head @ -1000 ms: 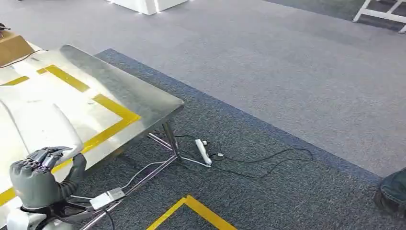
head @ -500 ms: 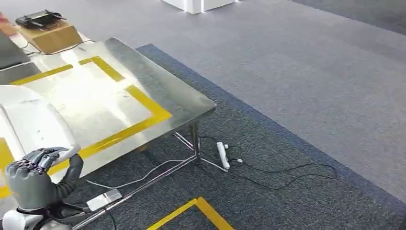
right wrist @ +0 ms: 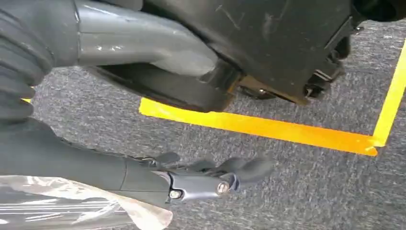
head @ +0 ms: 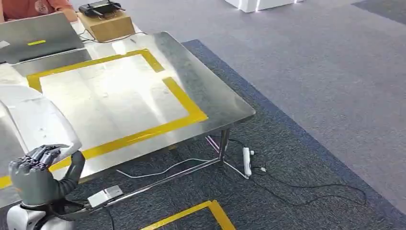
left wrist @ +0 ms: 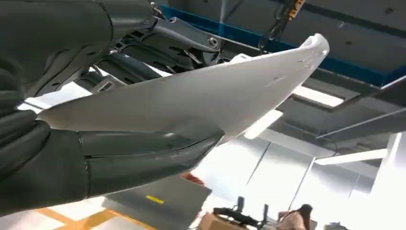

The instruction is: Take the parts from the cabinet and place them on the table.

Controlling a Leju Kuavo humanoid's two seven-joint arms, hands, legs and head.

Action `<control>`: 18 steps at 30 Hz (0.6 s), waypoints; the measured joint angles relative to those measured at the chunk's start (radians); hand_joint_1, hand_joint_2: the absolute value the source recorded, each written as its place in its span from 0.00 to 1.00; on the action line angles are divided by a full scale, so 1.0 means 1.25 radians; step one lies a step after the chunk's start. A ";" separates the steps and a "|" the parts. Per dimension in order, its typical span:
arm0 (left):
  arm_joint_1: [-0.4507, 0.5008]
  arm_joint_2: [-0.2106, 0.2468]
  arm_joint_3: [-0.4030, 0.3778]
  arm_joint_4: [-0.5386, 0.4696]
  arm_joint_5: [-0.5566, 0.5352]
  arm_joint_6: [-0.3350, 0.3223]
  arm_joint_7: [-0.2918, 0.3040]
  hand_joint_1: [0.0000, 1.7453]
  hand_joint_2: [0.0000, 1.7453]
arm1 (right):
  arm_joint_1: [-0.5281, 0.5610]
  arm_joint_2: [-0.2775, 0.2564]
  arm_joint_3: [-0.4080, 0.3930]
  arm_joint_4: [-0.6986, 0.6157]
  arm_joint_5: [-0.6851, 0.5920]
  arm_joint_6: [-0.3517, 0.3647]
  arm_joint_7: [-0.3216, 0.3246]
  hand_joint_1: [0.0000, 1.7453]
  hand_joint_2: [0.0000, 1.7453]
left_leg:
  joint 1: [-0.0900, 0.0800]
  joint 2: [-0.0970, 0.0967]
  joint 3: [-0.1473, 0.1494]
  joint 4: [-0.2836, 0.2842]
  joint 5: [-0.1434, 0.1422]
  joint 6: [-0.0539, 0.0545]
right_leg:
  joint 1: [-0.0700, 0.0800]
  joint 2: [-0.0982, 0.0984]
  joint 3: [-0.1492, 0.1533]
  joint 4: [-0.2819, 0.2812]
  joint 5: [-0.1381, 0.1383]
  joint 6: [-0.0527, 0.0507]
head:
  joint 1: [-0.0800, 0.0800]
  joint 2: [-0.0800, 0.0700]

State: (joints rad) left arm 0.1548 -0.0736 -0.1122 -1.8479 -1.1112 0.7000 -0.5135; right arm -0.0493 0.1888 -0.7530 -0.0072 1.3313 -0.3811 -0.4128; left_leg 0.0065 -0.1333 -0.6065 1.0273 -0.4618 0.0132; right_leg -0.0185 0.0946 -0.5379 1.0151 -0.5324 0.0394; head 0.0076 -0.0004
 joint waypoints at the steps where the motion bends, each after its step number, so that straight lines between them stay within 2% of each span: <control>1: 0.001 0.000 0.000 0.000 0.000 0.000 0.000 1.00 1.00 | -0.001 0.000 0.000 0.000 0.000 0.000 0.000 0.00 1.00 | 0.001 -0.011 0.000 -0.001 0.002 -0.005 | 0.001 -0.010 0.002 -0.002 0.002 -0.004 | -0.001 0.000; 2: 0.002 0.000 0.000 0.000 0.000 0.000 0.000 1.00 1.00 | 0.000 0.002 0.000 0.000 0.000 0.000 0.001 0.00 1.00 | 0.000 0.005 -0.001 0.005 -0.004 -0.008 | -0.006 -0.026 0.008 -0.010 0.005 -0.012 | -0.001 0.001; 3: 0.000 0.000 0.000 0.000 0.000 0.000 0.000 1.00 1.00 | 0.001 0.002 0.000 0.000 0.000 0.000 0.001 0.00 1.00 | -0.006 0.057 -0.011 0.027 -0.017 -0.014 | -0.005 -0.037 0.014 -0.013 0.004 -0.019 | -0.008 0.000; 4: -0.002 0.000 0.000 0.000 0.000 0.000 0.000 1.00 1.00 | 0.003 0.002 0.000 0.000 0.000 -0.001 0.001 0.00 1.00 | -0.005 0.083 -0.034 0.074 -0.041 -0.019 | -0.003 -0.052 0.017 -0.014 0.001 -0.024 | -0.012 0.000; 5: -0.003 0.000 -0.001 0.000 0.000 0.000 0.000 1.00 1.00 | 0.005 0.002 0.000 0.000 0.000 -0.001 0.002 0.00 1.00 | -0.003 0.093 -0.066 0.136 -0.069 -0.021 | -0.001 -0.065 0.019 -0.014 -0.001 -0.028 | -0.012 0.000; 6: -0.001 0.000 -0.001 0.001 0.000 0.000 0.000 1.00 1.00 | 0.006 0.002 0.000 0.000 0.000 -0.001 0.002 0.00 1.00 | 0.000 0.098 -0.097 0.198 -0.092 -0.024 | -0.001 -0.078 0.022 -0.014 -0.004 -0.030 | -0.012 0.000; 7: 0.000 0.000 -0.001 0.002 0.000 0.000 0.000 1.00 1.00 | 0.006 0.001 0.000 0.000 0.000 -0.001 0.002 0.00 1.00 | 0.002 0.099 -0.121 0.243 -0.101 -0.026 | -0.001 -0.091 0.024 -0.013 -0.007 -0.030 | -0.012 0.000; 8: 0.000 0.000 -0.001 0.003 0.000 0.000 0.000 1.00 1.00 | 0.006 0.000 0.000 0.000 0.000 -0.001 0.002 0.00 1.00 | 0.003 0.100 -0.123 0.245 -0.089 -0.027 | 0.000 -0.102 0.027 -0.013 -0.010 -0.029 | -0.013 0.000; 9: 0.000 0.000 -0.001 0.004 0.000 0.000 0.000 1.00 1.00 | 0.005 0.000 -0.001 0.000 0.000 -0.001 0.002 0.00 1.00 | 0.004 0.101 -0.106 0.211 -0.059 -0.026 | 0.000 -0.113 0.032 -0.013 -0.014 -0.027 | -0.012 0.000; 10: 0.000 0.000 -0.001 0.004 0.000 0.000 0.000 1.00 1.00 | 0.005 0.000 -0.001 0.000 0.000 -0.001 0.003 0.00 1.00 | 0.003 0.107 -0.074 0.147 -0.021 -0.024 | 0.000 -0.123 0.040 -0.014 -0.019 -0.024 | -0.013 0.000; 11: 0.000 0.001 -0.001 0.004 0.000 0.000 0.000 1.00 1.00 | 0.006 0.000 -0.001 0.000 0.000 -0.001 0.003 0.00 1.00 | 0.002 0.120 -0.036 0.074 0.014 -0.019 | 0.000 -0.131 0.047 -0.014 -0.024 -0.021 | -0.012 0.000; 12: 0.000 0.001 -0.001 0.004 0.001 0.000 -0.001 1.00 1.00 | 0.007 0.000 -0.001 0.000 0.000 -0.001 0.003 0.00 1.00 | -0.005 0.157 -0.010 0.024 0.018 -0.013 | 0.000 -0.139 0.049 -0.014 -0.029 -0.018 | -0.012 0.000; 13: -0.002 0.001 -0.001 0.005 0.001 0.000 -0.002 1.00 1.00 | 0.007 0.000 -0.001 0.000 0.000 -0.001 0.002 0.00 1.00 | -0.016 0.180 -0.002 0.013 0.005 -0.008 | 0.008 -0.147 0.046 -0.014 -0.035 -0.012 | -0.014 0.000; 14: -0.003 0.002 -0.004 0.005 0.001 0.000 -0.001 1.00 1.00 | 0.008 -0.001 -0.001 -0.001 0.000 -0.001 0.002 0.00 1.00 | -0.014 0.172 -0.004 0.012 0.001 -0.002 | 0.009 -0.155 0.048 -0.016 -0.037 -0.009 | -0.013 0.000; 16: -0.001 0.004 -0.004 0.005 0.001 0.000 0.006 1.00 1.00 | 0.008 -0.001 -0.001 -0.001 0.001 -0.001 0.000 0.00 1.00 | -0.016 0.152 -0.007 0.010 -0.002 0.004 | 0.011 -0.176 0.062 -0.025 -0.039 -0.004 | -0.009 0.000; 17: -0.001 0.005 -0.004 0.005 0.001 0.000 0.008 1.00 1.00 | 0.006 -0.002 -0.002 -0.002 0.001 -0.001 0.000 0.00 1.00 | -0.010 0.141 -0.002 0.002 0.002 0.009 | 0.013 -0.186 0.070 -0.026 -0.044 0.002 | -0.010 0.000; 18: 0.000 0.005 -0.005 0.005 0.001 0.000 0.009 1.00 1.00 | 0.005 -0.002 -0.003 -0.002 0.002 -0.001 -0.001 0.00 1.00 | -0.006 0.133 0.000 -0.001 0.004 0.013 | 0.009 -0.149 0.064 -0.014 -0.056 0.005 | -0.007 0.000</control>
State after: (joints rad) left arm 0.1553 -0.0679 -0.1179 -1.8421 -1.1101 0.7004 -0.5028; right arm -0.0426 0.1862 -0.7565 -0.0099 1.3340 -0.3819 -0.4135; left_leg -0.0008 0.0331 -0.6061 1.0256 -0.4572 0.0293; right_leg -0.0068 -0.0913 -0.4582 0.9977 -0.6018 0.0462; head -0.0011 -0.0004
